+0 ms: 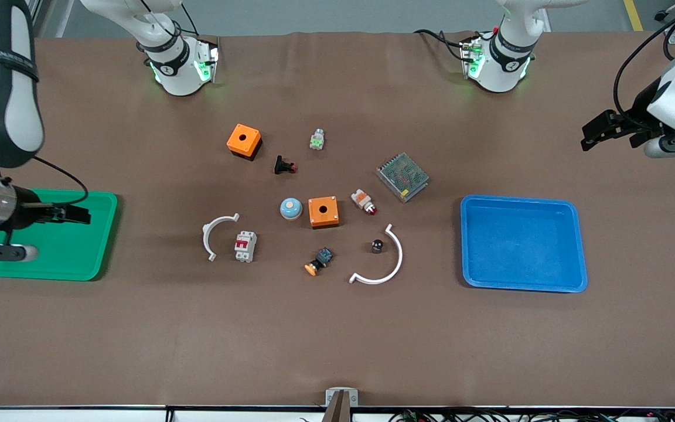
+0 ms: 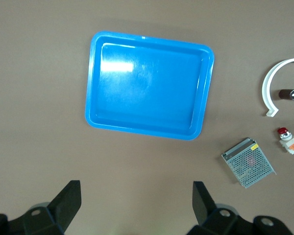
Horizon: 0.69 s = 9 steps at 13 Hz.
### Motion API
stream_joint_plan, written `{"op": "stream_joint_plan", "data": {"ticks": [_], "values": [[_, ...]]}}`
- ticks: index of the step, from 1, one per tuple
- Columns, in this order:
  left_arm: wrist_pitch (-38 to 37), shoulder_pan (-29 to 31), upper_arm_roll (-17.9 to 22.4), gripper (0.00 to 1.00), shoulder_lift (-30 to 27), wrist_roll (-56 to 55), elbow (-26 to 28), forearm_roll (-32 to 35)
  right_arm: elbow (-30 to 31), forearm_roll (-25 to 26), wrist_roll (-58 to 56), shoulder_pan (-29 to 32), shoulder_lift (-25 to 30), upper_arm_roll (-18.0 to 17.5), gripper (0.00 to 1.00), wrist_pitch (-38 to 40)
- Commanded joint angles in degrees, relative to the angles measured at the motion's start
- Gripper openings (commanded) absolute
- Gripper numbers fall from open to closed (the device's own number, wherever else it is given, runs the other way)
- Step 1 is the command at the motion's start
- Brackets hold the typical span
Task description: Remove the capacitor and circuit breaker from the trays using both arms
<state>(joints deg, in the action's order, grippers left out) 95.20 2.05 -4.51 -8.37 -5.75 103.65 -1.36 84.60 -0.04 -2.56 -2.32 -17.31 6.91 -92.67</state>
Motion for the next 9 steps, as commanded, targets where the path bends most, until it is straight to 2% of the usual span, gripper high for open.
{"op": "stream_joint_plan", "data": {"ticks": [1, 5, 9], "values": [[-2.4, 0.2, 0.0, 1.00, 1.2, 0.4, -5.8, -0.8, 0.1, 1.0, -2.1, 1.9, 1.5, -1.1, 1.00, 0.8], [-3.8, 0.2, 0.1, 1.00, 3.8, 0.7, -11.1, 0.1, -3.5, 1.4, -1.5, 2.3, 0.8, -1.0, 1.00, 2.2], [-3.9, 0.2, 0.2, 1.00, 5.5, 0.7, -13.7, 0.3, -4.2, 0.9, -1.7, 2.8, 1.3, -1.0, 1.00, 2.2]]}}
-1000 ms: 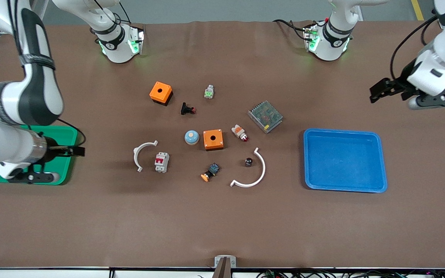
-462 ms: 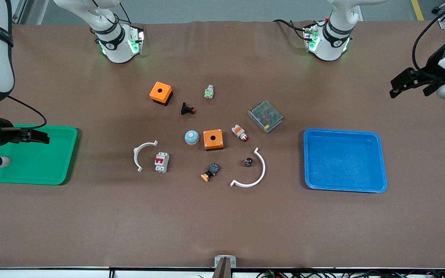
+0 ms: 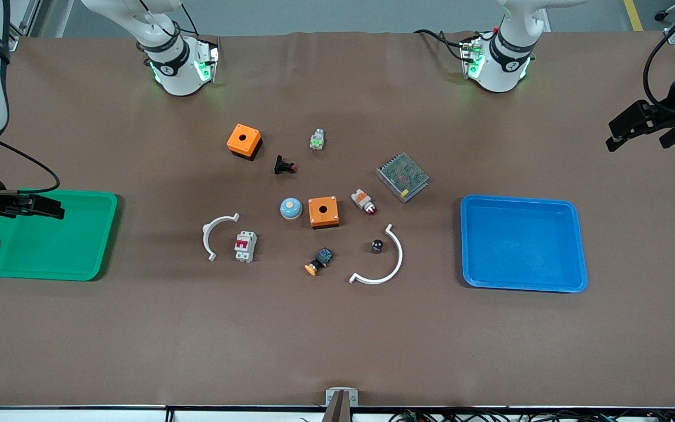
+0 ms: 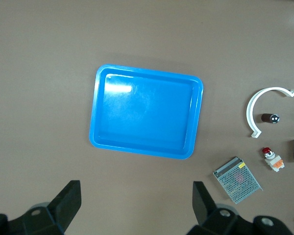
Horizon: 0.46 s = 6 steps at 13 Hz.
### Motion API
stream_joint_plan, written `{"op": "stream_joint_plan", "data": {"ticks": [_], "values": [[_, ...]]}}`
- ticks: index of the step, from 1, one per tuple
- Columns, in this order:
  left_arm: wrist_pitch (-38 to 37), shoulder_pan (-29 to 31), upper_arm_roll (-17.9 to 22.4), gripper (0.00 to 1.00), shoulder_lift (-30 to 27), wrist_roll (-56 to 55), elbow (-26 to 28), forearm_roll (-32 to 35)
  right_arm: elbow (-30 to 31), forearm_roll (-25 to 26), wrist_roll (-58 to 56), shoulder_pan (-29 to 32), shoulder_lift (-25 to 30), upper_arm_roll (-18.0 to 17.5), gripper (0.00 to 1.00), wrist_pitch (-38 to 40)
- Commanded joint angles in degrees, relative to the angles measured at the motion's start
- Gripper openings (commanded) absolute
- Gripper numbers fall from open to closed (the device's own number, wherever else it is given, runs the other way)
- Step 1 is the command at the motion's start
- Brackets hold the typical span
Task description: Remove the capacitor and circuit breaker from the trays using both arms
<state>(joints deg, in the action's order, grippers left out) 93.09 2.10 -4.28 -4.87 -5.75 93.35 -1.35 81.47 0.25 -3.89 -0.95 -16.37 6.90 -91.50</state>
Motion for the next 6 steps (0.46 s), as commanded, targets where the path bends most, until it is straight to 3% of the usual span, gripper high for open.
{"op": "stream_joint_plan", "data": {"ticks": [1, 6], "values": [[-1.8, 0.2, 0.0, 1.00, 2.1, 0.7, -3.4, 0.3, -1.0, 0.4, -0.8, 2.0, 0.6, -1.0, 1.00, 1.1], [-2.5, -0.2, -0.2, 1.00, 4.5, 2.9, -6.4, 1.8, 1.8, 0.2, -0.7, 2.7, 5.2, -1.1, 1.00, 2.5]]}}
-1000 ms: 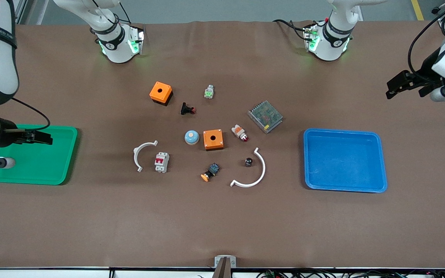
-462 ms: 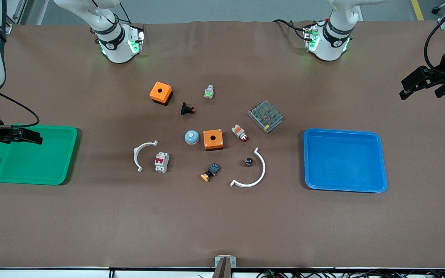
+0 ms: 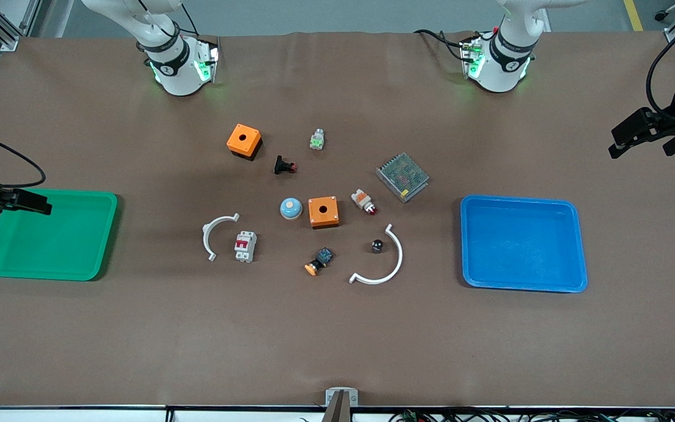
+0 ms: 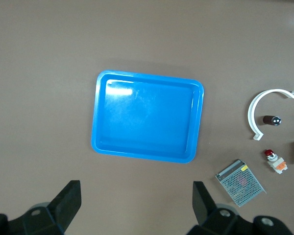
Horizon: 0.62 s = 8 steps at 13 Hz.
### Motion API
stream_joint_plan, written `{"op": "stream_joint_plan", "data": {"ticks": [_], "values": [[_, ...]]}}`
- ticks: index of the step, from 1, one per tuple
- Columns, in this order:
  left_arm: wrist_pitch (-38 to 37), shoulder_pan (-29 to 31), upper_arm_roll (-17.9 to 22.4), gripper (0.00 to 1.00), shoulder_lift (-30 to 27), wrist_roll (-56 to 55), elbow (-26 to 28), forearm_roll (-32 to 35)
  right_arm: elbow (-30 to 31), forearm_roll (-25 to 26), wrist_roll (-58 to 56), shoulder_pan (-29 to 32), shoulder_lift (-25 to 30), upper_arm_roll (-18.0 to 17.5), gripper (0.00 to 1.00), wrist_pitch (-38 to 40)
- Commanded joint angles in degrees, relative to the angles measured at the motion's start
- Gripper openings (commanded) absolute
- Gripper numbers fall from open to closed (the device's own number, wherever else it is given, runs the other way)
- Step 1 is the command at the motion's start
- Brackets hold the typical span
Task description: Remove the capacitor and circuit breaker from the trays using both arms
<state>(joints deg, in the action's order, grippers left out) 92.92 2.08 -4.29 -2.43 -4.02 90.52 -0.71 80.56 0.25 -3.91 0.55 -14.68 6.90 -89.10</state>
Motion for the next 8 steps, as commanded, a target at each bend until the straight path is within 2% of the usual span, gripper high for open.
{"op": "stream_joint_plan", "data": {"ticks": [1, 8], "values": [[-2.4, -0.1, -0.2, 1.00, 2.1, 1.3, -3.4, 0.8, 3.6, 0.2, -0.7, 1.1, 4.6, -1.2, 1.00, 0.2], [-2.5, -0.5, -0.5, 1.00, 2.2, 1.0, -3.9, 0.8, 16.7, 0.2, -0.7, -0.7, 18.5, -1.6, 1.00, -1.7]]}}
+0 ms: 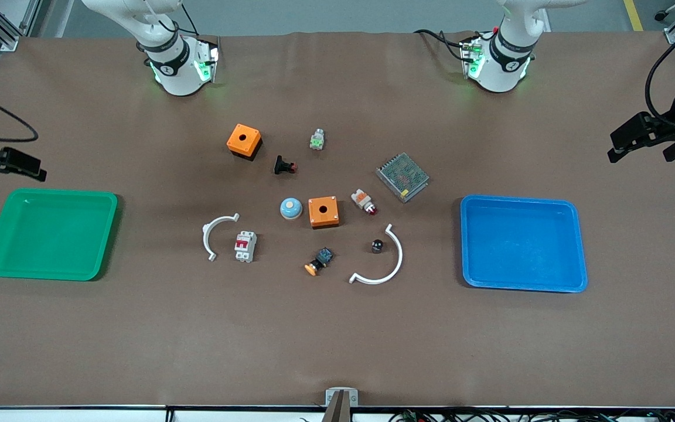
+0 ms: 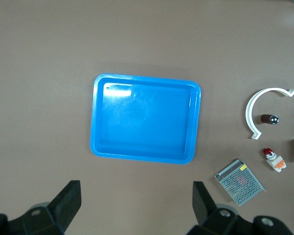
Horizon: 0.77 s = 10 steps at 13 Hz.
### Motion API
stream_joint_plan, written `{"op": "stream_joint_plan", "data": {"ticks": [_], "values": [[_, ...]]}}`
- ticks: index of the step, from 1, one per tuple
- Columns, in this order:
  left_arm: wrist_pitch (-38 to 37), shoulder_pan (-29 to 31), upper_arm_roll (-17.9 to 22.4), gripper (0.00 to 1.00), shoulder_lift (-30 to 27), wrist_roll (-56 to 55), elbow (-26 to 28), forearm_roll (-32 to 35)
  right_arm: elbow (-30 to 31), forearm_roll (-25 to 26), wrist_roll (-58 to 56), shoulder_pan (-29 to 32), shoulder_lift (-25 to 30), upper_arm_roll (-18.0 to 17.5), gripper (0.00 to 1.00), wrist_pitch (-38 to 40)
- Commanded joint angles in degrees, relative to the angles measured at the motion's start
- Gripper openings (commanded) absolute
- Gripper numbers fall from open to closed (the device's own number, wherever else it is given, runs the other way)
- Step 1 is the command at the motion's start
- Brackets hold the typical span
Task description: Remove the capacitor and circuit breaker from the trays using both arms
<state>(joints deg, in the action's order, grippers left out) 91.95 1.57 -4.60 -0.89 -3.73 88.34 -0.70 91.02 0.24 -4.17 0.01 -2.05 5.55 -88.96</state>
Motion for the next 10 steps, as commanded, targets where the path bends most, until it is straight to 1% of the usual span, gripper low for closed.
{"op": "stream_joint_plan", "data": {"ticks": [1, 2, 8, 10], "values": [[-1.5, 0.0, -0.1, 1.00, 0.6, 0.9, -1.7, 0.6, 7.8, 0.2, -0.5, -0.3, 7.7, -0.3, 1.00, -2.4], [-1.5, 0.1, -0.2, 1.00, 0.6, 0.8, -1.7, 0.5, 8.7, 0.2, -0.5, -0.3, 8.5, -0.3, 1.00, -2.7], [-1.5, 0.1, -0.2, 1.00, 0.6, 0.5, -1.7, 0.5, 8.8, 0.3, -0.7, 0.2, 10.9, 0.0, 1.00, -2.6], [-1.6, 0.1, -0.2, 1.00, 0.6, 0.6, -1.6, 0.5, 8.7, 0.3, -0.7, 0.2, 10.9, 0.0, 1.00, -2.7]]}}
